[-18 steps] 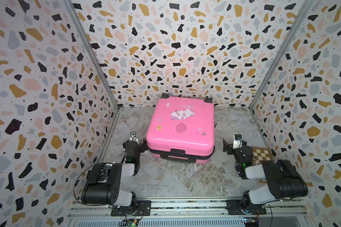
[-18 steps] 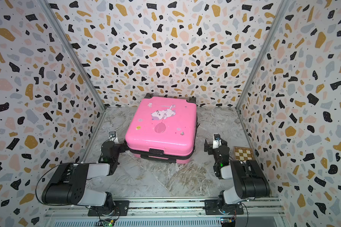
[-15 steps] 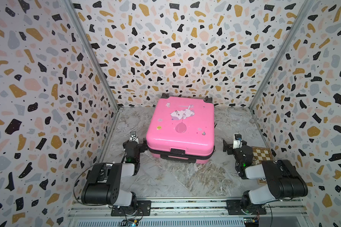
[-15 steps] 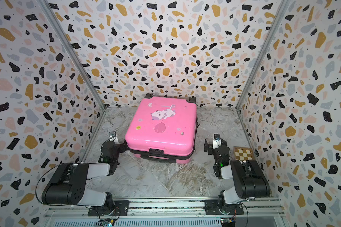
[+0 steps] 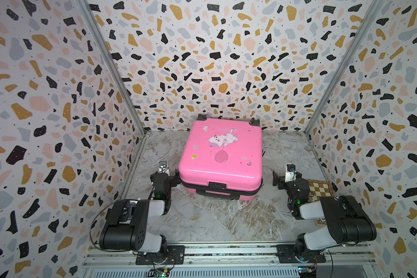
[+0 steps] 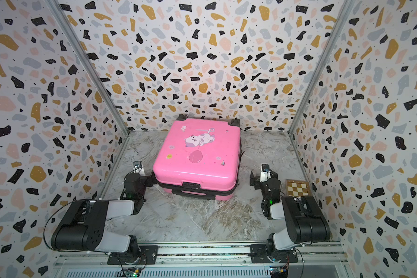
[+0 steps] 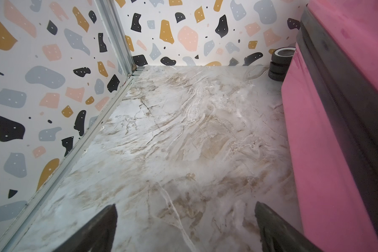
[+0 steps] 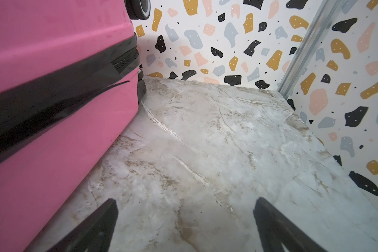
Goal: Open the suitcase zippers
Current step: Adjust the suitcase at the center of the board.
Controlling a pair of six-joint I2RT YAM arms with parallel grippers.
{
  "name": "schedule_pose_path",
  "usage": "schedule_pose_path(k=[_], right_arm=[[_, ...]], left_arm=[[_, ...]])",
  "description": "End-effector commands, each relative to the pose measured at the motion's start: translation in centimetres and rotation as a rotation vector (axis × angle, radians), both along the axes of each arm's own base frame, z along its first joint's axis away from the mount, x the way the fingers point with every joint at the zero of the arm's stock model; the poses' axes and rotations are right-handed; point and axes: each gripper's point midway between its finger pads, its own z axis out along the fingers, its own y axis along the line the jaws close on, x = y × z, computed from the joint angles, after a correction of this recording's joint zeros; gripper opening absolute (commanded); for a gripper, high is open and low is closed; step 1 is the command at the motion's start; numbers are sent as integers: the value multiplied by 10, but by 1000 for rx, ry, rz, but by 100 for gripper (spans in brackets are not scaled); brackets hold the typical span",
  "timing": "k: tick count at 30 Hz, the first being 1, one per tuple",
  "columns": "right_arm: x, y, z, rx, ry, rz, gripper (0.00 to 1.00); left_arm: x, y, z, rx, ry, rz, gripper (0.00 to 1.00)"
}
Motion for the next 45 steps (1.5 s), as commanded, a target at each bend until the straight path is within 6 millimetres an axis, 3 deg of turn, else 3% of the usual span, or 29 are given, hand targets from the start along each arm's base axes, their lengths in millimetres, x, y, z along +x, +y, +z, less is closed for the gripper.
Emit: schedule_pose_path(k=[1, 15, 20, 25, 31, 35, 38, 41, 45], right_arm=[[5, 0, 13, 5, -39, -1, 100], [5, 0, 13, 12, -38, 2, 100], [5, 3, 16, -1, -44, 18, 100], [14, 25, 55, -24, 6, 70, 100], [1, 58, 123, 98, -66, 193, 100], [-16, 57, 157, 334, -13, 148, 100], [-37, 72, 164, 421, 66, 232, 100], [-58, 79, 153, 450, 150, 280, 100], [-78, 61, 127, 484, 216, 200, 100]], left_arm=[[3, -9, 7, 3, -28, -40, 99], [1, -4, 6, 2, -32, -8, 99], [-8, 1, 19, -3, -84, 23, 99], [-17, 2, 52, 0, -80, 27, 99], [-45, -2, 120, -152, -267, 63, 99], [-62, -23, 149, -284, -273, 19, 99], [-76, -66, 159, -454, -230, -164, 99], [-92, -103, 164, -525, -189, -362, 99], [-104, -110, 172, -519, -227, -420, 99]])
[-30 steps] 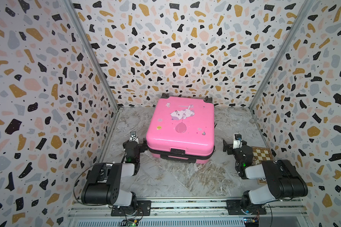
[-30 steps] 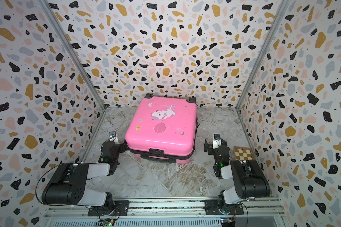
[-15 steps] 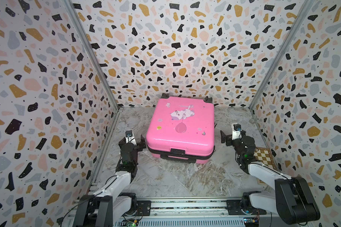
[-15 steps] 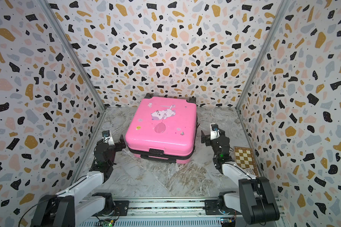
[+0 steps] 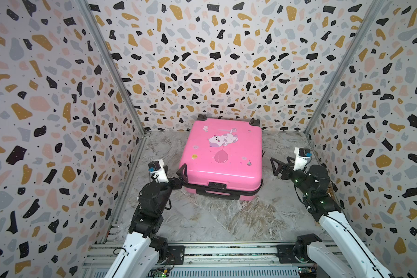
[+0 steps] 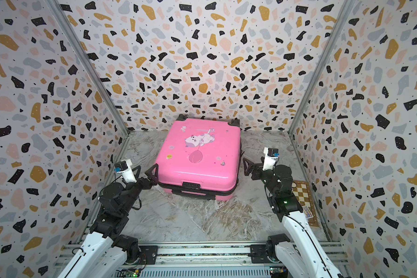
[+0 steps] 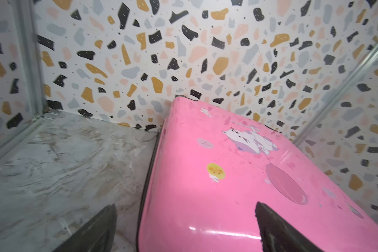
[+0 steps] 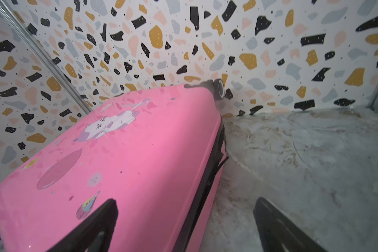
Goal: Open the suitcase zippers
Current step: Adjust the suitcase at the center of the board.
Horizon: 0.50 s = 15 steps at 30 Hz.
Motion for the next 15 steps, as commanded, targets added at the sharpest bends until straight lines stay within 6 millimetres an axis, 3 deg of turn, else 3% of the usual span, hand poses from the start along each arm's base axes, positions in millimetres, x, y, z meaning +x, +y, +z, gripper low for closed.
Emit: schedule_pose_path(k=[1, 7, 10, 11, 15], right_arm=[[-26, -5, -36, 69, 150, 14, 100], [-51, 25, -20, 175, 98, 250, 100], [-68, 52, -11, 194, 83, 435, 97], [-77, 61, -10, 183, 73, 500, 96], [-98, 93, -17, 137, 52, 605, 94]], left_arm=[[-13, -17, 0, -45, 5, -105, 99], [-14, -16, -8, -73, 39, -98, 99], [-7, 15, -34, -215, 135, 103, 99], [-7, 16, -37, -235, 135, 113, 99], [-13, 3, -21, -236, 52, 17, 99]])
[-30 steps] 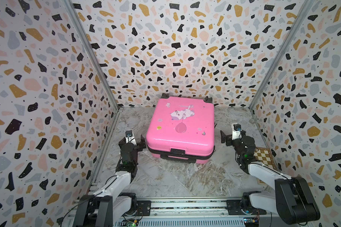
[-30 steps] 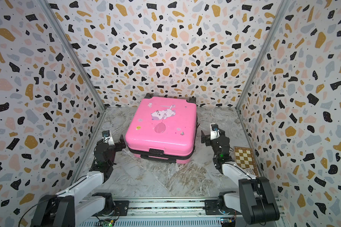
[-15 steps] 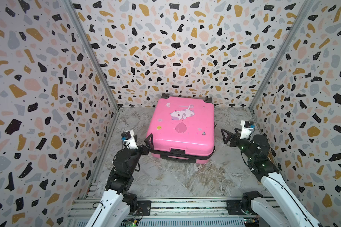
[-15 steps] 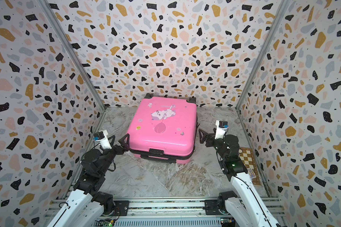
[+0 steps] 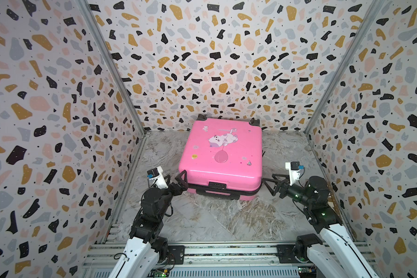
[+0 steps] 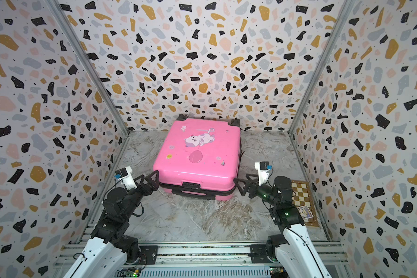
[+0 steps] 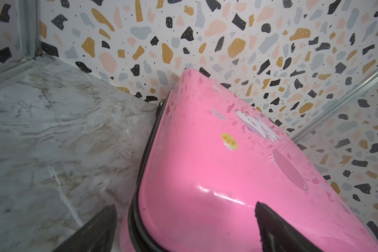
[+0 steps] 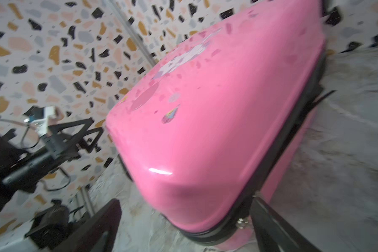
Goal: Open the suitcase zippers
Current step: Adjust the suitcase at the center of the board.
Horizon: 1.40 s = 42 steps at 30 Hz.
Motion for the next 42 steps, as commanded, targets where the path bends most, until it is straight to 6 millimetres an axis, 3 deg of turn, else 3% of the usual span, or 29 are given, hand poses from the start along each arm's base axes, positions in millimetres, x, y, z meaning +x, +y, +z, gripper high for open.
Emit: schedule_pose_path(k=[1, 6, 13, 15, 17, 20, 24, 28, 31, 34, 38, 42], right_arm=[[-23, 29, 9, 14, -68, 146, 93], [-30, 73, 0, -10, -46, 231, 89], [-33, 131, 3, -60, -61, 345, 89], [-32, 138, 2, -87, -63, 341, 88], [-32, 133, 7, -95, -80, 309, 88], [-30, 110, 17, -106, -95, 202, 92], [-15, 68, 17, -170, -63, 26, 93], [12, 9, 8, -193, 13, -185, 95], [24, -13, 0, -119, 67, -173, 95], [21, -6, 2, -11, 81, -34, 93], [4, 27, 12, 19, 18, 128, 92], [-5, 65, 10, -15, 1, 205, 91]], left_arm=[[-5, -3, 27, -64, -96, -18, 99], [-25, -27, 53, -42, -190, -168, 99], [-24, -50, 52, -42, -191, -273, 99], [-25, -53, 53, -37, -195, -279, 99], [-26, -52, 53, -30, -197, -276, 99], [-26, -53, 52, -23, -195, -275, 99], [-21, -66, 48, -14, -167, -325, 99], [-23, -77, 49, 18, -170, -359, 99], [-25, -87, 48, 51, -172, -379, 99], [-26, -97, 47, 75, -172, -402, 99], [-27, -108, 43, 108, -168, -424, 99], [-26, -111, 38, 131, -161, -420, 99]])
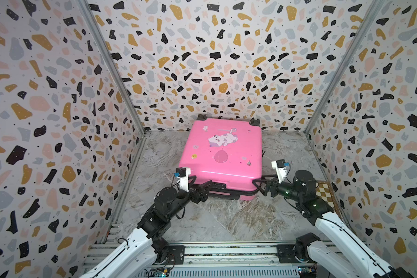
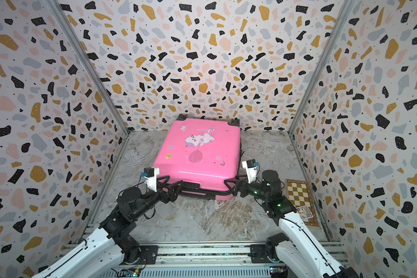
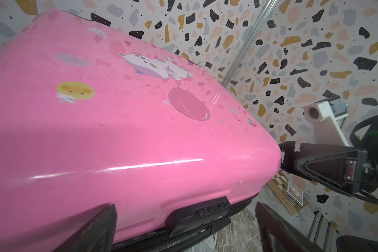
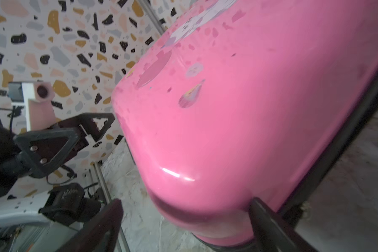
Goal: Open the suitcase zippers
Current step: Adjust the suitcase at the center of the board.
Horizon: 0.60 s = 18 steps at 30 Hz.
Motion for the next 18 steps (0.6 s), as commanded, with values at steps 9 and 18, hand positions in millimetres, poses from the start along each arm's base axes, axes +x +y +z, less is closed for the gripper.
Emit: schedule_pose_path(k=[9, 18], right_arm=[[-15, 84, 8, 9, -55, 239, 90], [-11, 103, -8, -36, -42, 270, 90]], left_arm=[[17, 8, 7, 57, -76, 94, 99], [24, 10, -6, 98, -58, 124, 99]])
